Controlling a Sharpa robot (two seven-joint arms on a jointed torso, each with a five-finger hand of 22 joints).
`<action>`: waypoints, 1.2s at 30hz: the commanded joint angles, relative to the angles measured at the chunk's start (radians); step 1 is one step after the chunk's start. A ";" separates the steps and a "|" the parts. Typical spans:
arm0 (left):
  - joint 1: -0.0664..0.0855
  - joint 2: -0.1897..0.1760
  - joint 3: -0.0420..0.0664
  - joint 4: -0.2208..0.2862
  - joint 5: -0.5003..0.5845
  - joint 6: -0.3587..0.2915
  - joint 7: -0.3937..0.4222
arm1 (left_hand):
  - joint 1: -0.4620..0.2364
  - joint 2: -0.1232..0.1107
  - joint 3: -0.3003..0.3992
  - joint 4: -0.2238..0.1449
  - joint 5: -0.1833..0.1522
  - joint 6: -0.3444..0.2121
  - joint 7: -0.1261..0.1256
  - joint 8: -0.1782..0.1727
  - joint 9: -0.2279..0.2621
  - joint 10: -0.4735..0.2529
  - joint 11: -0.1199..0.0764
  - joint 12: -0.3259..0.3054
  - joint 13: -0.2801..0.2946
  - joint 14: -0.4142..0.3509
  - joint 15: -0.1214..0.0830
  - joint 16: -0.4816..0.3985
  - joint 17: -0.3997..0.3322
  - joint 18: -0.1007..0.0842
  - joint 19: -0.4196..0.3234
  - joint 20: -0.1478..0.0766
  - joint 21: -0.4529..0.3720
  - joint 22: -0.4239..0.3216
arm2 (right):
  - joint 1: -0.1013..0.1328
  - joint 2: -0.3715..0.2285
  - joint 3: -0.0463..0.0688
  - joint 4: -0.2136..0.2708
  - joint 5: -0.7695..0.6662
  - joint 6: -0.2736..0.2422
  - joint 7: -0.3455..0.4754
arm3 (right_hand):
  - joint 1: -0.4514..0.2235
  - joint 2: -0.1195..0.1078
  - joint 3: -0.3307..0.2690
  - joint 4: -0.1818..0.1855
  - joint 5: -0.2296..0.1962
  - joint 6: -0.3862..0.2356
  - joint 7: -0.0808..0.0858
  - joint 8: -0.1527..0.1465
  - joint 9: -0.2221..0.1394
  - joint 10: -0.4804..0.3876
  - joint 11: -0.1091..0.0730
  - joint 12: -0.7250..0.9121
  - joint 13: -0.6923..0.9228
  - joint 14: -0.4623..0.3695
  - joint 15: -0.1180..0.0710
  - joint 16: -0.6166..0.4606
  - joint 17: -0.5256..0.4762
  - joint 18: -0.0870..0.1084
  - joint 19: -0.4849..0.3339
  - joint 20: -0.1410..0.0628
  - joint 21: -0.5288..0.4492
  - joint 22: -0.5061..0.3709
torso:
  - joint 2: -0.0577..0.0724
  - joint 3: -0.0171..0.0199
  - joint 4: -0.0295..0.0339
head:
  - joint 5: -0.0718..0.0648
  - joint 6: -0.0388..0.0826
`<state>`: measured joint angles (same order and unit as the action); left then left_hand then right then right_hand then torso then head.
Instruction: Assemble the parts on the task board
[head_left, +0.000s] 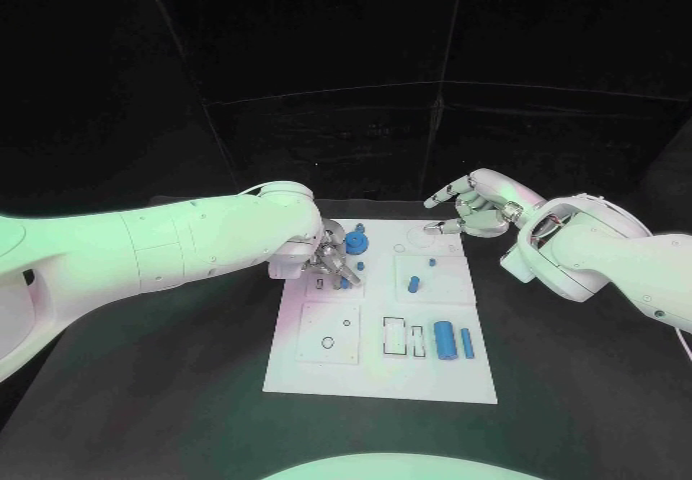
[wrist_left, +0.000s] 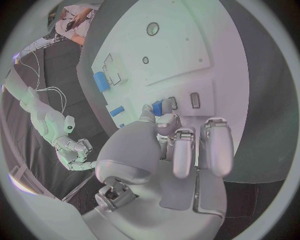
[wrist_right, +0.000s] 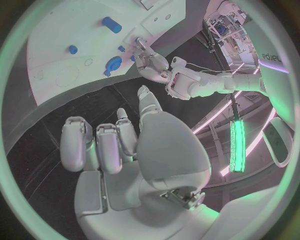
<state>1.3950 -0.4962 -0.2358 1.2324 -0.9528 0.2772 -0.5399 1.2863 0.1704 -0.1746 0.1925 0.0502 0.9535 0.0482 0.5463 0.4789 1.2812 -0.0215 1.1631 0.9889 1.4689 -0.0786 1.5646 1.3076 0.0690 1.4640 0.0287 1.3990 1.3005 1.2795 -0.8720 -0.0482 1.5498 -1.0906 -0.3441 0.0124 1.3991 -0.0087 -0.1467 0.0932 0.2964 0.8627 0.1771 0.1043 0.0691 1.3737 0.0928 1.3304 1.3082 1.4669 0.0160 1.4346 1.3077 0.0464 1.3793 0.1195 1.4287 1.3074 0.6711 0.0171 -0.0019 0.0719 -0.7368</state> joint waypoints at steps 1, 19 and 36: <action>0.001 0.001 0.000 -0.001 0.010 0.000 -0.004 | 0.038 0.013 0.038 -0.025 0.002 -0.013 -0.002 0.005 0.003 0.002 -0.004 0.000 -0.002 0.102 -0.009 0.006 0.263 -0.014 0.019 -0.008 0.003 -0.003 | 0.002 0.002 0.001 -0.001 0.002 0.012 -0.003 | -0.002 0.009 -0.006 -0.001 0.005 0.006 -0.001 0.004 -0.002 0.001 -0.006 -0.004 0.004 0.052 -0.005 -0.004 0.024 0.018 -0.006 0.002 -0.004 -0.001 | 0.000 -0.0001 0.0001 | 0.000 -0.002; 0.000 -0.051 0.000 0.053 0.115 -0.103 0.012 | -0.091 -0.151 0.707 -0.140 0.030 -0.037 0.000 0.044 0.074 -0.004 -0.010 -0.064 -0.098 0.102 -0.011 0.006 0.263 -0.012 0.017 -0.012 -0.004 0.001 | 0.002 0.006 0.001 -0.009 -0.001 0.029 -0.014 | 0.003 0.012 -0.008 -0.002 0.015 0.007 -0.002 0.006 -0.001 0.001 -0.006 -0.004 0.004 0.052 -0.006 -0.005 0.023 0.018 -0.007 0.002 -0.005 -0.002 | -0.002 0.0012 0.0043 | -0.001 -0.005; -0.010 -0.127 -0.001 0.169 0.039 -0.318 0.025 | -0.162 -0.187 0.871 -0.173 0.028 -0.038 -0.007 0.076 0.109 0.007 -0.011 -0.052 -0.103 0.102 -0.015 0.006 0.263 -0.016 0.024 -0.013 0.005 0.020 | 0.002 0.002 0.000 -0.013 -0.003 0.036 -0.021 | 0.007 0.013 -0.009 -0.003 0.017 0.008 -0.002 0.006 -0.001 0.002 -0.007 -0.003 0.005 0.052 -0.006 -0.006 0.022 0.019 -0.009 0.001 -0.007 -0.005 | -0.002 0.0019 0.0087 | 0.000 -0.010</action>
<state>1.3846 -0.6216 -0.2365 1.3948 -0.8674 0.0240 -0.5291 1.1343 -0.0189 0.5260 0.1860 0.0848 0.9183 0.0481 0.6161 0.5877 1.2781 -0.0325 1.1047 0.8853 1.4688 -0.0856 1.5646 1.3075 0.0689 1.4640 0.0215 1.3990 1.3081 1.2796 -0.8700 -0.0485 1.5354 -1.0910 -0.3155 -0.0077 1.4028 -0.0050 -0.1494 0.0905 0.3081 0.8663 0.1735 0.1043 0.0691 1.3737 0.0928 1.3304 1.3084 1.4668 0.0161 1.4346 1.3074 0.0464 1.3757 0.1232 1.4248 1.3027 0.6694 0.0181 0.0037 0.0704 -0.7451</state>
